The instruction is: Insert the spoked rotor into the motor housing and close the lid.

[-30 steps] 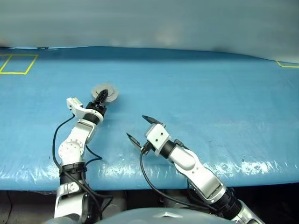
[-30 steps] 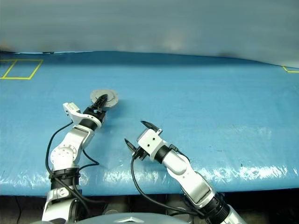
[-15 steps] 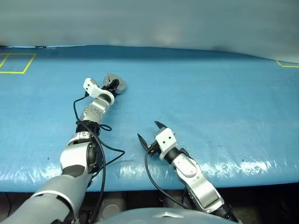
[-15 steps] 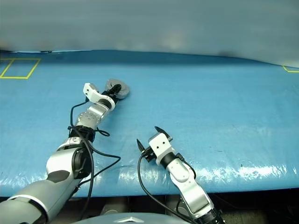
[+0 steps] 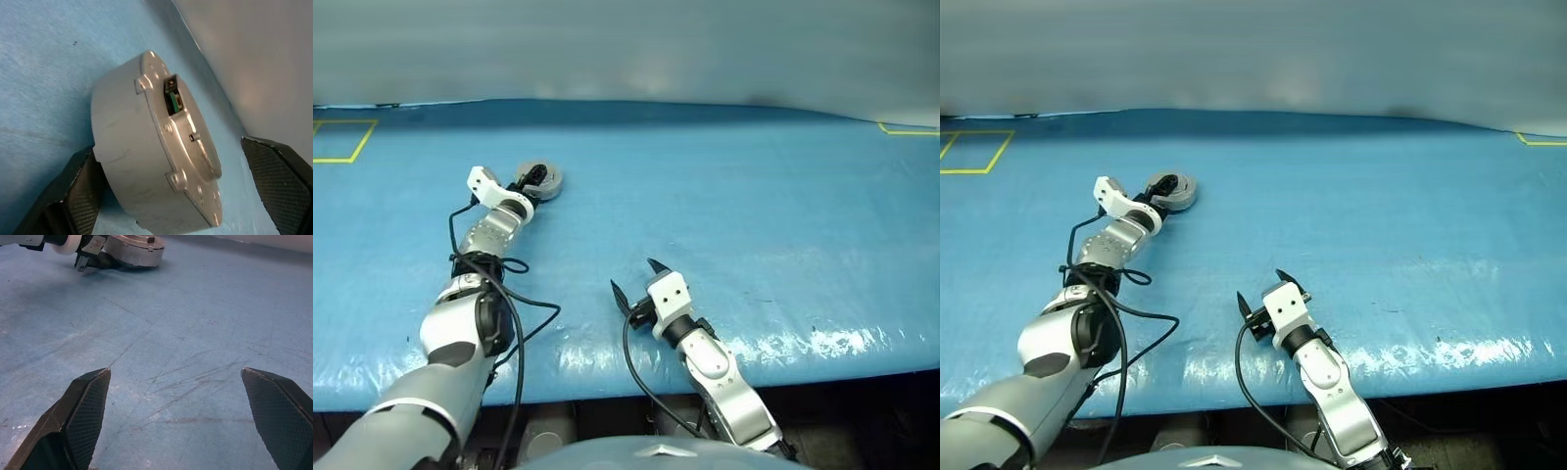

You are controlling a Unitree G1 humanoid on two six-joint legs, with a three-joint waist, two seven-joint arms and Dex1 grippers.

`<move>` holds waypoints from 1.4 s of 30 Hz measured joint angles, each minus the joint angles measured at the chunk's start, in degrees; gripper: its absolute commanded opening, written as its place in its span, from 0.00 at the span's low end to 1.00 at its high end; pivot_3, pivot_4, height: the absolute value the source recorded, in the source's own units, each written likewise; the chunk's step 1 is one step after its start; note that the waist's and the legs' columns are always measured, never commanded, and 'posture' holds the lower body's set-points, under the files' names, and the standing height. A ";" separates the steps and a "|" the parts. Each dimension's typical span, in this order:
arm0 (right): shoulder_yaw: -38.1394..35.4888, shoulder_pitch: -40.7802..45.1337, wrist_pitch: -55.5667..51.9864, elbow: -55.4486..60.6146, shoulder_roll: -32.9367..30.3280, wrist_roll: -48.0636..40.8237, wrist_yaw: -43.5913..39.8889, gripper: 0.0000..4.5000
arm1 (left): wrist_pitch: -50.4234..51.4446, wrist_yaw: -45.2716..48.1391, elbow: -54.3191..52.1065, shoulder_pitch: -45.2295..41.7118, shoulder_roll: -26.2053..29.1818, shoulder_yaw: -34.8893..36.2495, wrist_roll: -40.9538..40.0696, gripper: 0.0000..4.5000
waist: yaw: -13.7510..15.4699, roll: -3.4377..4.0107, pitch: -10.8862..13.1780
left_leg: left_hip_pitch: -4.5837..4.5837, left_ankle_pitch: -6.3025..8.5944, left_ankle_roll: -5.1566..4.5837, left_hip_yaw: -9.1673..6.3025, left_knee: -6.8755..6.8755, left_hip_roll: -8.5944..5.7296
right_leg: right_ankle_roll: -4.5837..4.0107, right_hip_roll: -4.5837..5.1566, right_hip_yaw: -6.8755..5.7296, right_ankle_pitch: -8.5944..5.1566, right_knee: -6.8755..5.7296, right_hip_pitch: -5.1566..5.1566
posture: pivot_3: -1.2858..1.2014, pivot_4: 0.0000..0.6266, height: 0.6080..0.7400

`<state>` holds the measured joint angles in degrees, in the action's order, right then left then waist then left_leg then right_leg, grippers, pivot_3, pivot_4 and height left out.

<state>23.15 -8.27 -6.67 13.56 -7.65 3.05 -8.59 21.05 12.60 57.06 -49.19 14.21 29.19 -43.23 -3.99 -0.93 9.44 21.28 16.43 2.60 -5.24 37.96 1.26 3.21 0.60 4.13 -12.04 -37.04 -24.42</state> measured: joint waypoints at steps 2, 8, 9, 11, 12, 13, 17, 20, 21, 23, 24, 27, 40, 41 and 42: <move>0.07 0.34 -0.02 -0.20 0.14 0.06 -0.85 1.00 | 4.37 -0.51 -7.16 4.53 0.13 0.33 -0.81 0.99 | -0.24 0.03 -0.03 | -0.22 0.01 -0.02 0.09 -0.04 0.02 | 0.00 -0.01 0.09 0.00 -0.05 0.14 | 0.52 0.24 1.00; 0.06 2.65 -0.03 -2.17 0.56 -0.01 -3.54 1.00 | 19.51 -6.31 -31.31 19.42 0.28 1.99 -6.20 0.99 | -0.05 0.04 -0.07 | -1.00 0.11 -0.19 0.11 -0.05 0.07 | 0.25 -0.03 0.10 -0.18 -0.06 0.91 | 0.52 0.24 1.00; -0.02 2.89 -0.07 -2.26 0.99 -0.47 -4.11 1.00 | 22.07 -6.98 -36.36 22.63 0.73 1.54 -6.72 0.99 | 0.00 0.01 -0.10 | -1.07 0.11 -0.19 0.13 -0.05 0.08 | 0.24 -0.04 0.12 -0.17 -0.06 0.96 | 0.52 0.24 1.00; -0.22 3.00 -0.82 -2.22 1.76 -2.09 -5.11 1.00 | 23.82 -5.43 -43.70 28.16 3.19 -2.68 -5.07 0.99 | -0.02 -0.01 -0.11 | -1.13 0.11 -0.18 0.15 -0.07 0.09 | 0.23 -0.08 0.16 -0.17 -0.09 0.98 | 0.52 0.24 1.00; -0.67 2.77 -1.47 -2.16 2.19 -3.32 -5.58 1.00 | 24.34 -3.51 -48.37 31.79 5.18 -6.36 -3.15 0.99 | -0.03 0.02 -0.12 | -1.20 0.11 -0.17 0.19 -0.14 0.10 | 0.21 -0.08 0.22 -0.18 -0.10 1.03 | 0.52 0.24 1.00; -1.28 2.66 -1.82 -2.13 2.35 -4.09 -6.06 1.00 | 23.83 -1.64 -52.61 35.10 6.59 -9.15 -1.14 0.99 | 0.09 0.04 -0.12 | -1.22 0.11 -0.17 0.24 -0.15 0.10 | 0.05 -0.08 0.25 -0.28 -0.10 1.01 | 0.52 0.24 1.00; -2.96 2.32 -2.57 -1.72 2.71 -5.67 -6.38 1.00 | 16.28 3.82 -62.65 44.94 6.50 -16.10 5.59 0.99 | 0.82 0.03 -0.12 | -1.13 0.11 -0.17 0.26 -0.15 0.10 | -0.09 -0.06 0.24 -0.36 -0.07 0.93 | 0.52 0.24 1.00; -3.83 1.86 -2.02 -1.14 2.31 -5.38 -6.07 1.00 | 8.32 5.07 -66.99 49.66 5.52 -19.92 12.04 0.99 | 1.14 0.03 -0.11 | -1.04 0.11 -0.16 0.26 -0.14 0.12 | -0.10 -0.07 0.24 -0.36 -0.07 0.83 | 0.52 0.24 1.00; -4.06 1.49 -1.95 -0.59 1.93 -5.38 -6.03 1.00 | 5.42 5.01 -68.23 50.91 5.21 -20.86 14.45 0.99 | 1.27 0.03 -0.11 | -1.02 0.11 -0.17 0.26 -0.14 0.12 | -0.12 -0.07 0.23 -0.37 -0.06 0.81 | 0.52 0.24 1.00; -4.58 0.82 -1.95 0.71 1.36 -5.36 -5.97 1.00 | 0.95 5.24 -69.35 52.30 5.11 -22.40 18.27 0.99 | 1.48 0.03 -0.11 | -0.99 0.12 -0.17 0.27 -0.15 0.12 | -0.13 -0.08 0.24 -0.38 -0.03 0.78 | 0.52 0.24 1.00; -5.09 0.36 -1.95 1.74 1.06 -5.19 -5.77 1.00 | -3.51 5.70 -69.63 53.40 5.11 -23.56 21.40 0.99 | 1.59 0.04 -0.11 | -0.98 0.12 -0.18 0.28 -0.15 0.12 | -0.13 -0.07 0.24 -0.38 0.00 0.77 | 0.52 0.24 1.00; -6.51 -0.21 -1.56 3.50 -0.18 -4.38 -5.05 1.00 | -11.49 6.10 -69.88 55.24 4.39 -25.54 26.84 0.99 | 1.77 0.04 -0.11 | -0.89 0.13 -0.19 0.29 -0.14 0.11 | -0.12 -0.06 0.24 -0.37 0.09 0.75 | 0.52 0.24 1.00; -10.69 -3.77 0.14 4.63 0.50 -2.98 -1.88 1.00 | -25.64 7.97 -67.78 57.59 1.65 -29.22 34.11 0.99 | 1.84 0.05 -0.10 | -0.81 0.16 -0.25 0.29 -0.13 0.14 | -0.11 -0.07 0.21 -0.38 0.12 0.69 | 0.52 0.24 1.00; -10.69 -3.87 0.22 4.63 0.65 -2.96 -1.82 1.00 | -25.64 8.02 -67.74 57.66 1.65 -29.19 34.11 0.99 | 1.83 0.06 -0.09 | -0.80 0.16 -0.26 0.30 -0.12 0.14 | -0.11 -0.07 0.22 -0.38 0.12 0.69 | 0.52 0.24 1.00; -10.68 -3.90 0.32 4.62 0.76 -2.93 -1.80 1.00 | -25.64 8.07 -67.74 57.80 1.65 -29.16 34.11 0.99 | 1.83 0.06 -0.09 | -0.80 0.16 -0.26 0.30 -0.12 0.14 | -0.11 -0.07 0.22 -0.38 0.13 0.69 | 0.52 0.24 1.00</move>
<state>12.47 -12.17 -6.34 18.18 -6.89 0.13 -10.39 -4.58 20.67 -10.68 8.61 15.86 0.04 -9.12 -2.16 -0.88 9.35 20.48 16.59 2.34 -4.95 37.84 1.40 3.10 0.54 4.35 -12.42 -36.91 -23.73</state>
